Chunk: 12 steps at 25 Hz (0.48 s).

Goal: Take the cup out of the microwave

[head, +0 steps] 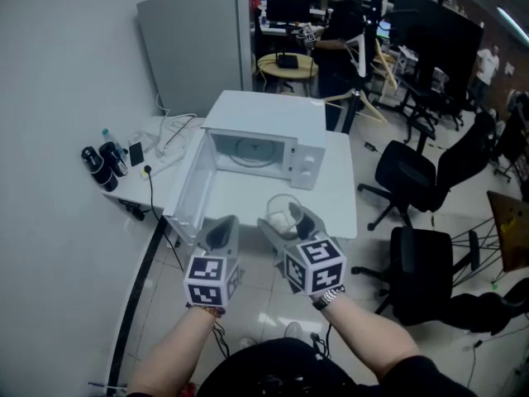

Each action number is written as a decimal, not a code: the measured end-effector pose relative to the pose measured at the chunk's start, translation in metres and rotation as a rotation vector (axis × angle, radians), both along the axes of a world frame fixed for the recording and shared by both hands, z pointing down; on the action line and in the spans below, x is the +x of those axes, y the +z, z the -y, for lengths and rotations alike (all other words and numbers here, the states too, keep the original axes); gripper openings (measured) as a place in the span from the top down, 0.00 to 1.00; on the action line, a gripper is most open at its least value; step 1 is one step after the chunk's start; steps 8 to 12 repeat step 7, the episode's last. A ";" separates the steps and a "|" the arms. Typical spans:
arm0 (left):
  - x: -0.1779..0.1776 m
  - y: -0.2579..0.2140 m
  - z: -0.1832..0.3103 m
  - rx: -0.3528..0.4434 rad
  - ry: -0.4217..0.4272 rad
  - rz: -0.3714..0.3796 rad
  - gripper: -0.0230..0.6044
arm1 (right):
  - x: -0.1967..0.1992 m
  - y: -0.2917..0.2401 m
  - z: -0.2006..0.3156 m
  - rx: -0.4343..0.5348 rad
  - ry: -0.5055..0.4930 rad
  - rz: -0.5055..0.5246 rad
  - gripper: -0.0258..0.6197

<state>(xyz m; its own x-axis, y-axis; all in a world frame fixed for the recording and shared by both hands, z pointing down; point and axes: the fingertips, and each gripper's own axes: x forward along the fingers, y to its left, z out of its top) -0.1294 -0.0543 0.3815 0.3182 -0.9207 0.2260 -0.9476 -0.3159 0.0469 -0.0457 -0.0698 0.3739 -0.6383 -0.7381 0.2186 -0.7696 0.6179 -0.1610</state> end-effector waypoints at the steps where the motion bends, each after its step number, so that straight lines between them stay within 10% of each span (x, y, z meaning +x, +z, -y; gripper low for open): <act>1: 0.000 0.000 -0.001 0.000 0.008 0.000 0.97 | -0.001 -0.001 -0.002 0.002 0.004 0.001 0.41; 12: -0.001 0.008 -0.004 -0.006 0.024 0.008 0.97 | -0.001 0.000 -0.009 0.007 0.010 0.000 0.41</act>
